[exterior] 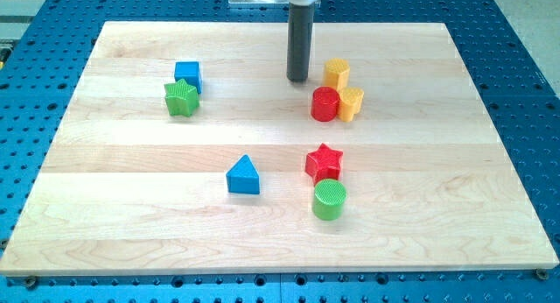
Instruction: Slide the yellow hexagon to the right side of the yellow heart
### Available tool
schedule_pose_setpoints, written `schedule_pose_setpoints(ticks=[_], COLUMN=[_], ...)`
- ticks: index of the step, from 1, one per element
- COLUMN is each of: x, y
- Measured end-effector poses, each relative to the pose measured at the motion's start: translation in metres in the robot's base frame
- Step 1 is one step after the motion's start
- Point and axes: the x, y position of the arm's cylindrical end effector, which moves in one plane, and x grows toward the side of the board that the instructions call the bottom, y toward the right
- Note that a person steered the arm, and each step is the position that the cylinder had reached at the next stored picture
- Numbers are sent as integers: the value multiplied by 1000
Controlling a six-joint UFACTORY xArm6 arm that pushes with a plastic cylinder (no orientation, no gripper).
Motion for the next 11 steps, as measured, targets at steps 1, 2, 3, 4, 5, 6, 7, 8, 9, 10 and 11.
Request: schedule_pose_setpoints(ticks=[1,2,3,4,5,6,7,8,9,10,11], x=[-29,-13,21,40,42,41,14,3,40,74,75], y=[-4,16,37,66,86,88,105,131,136,121,120])
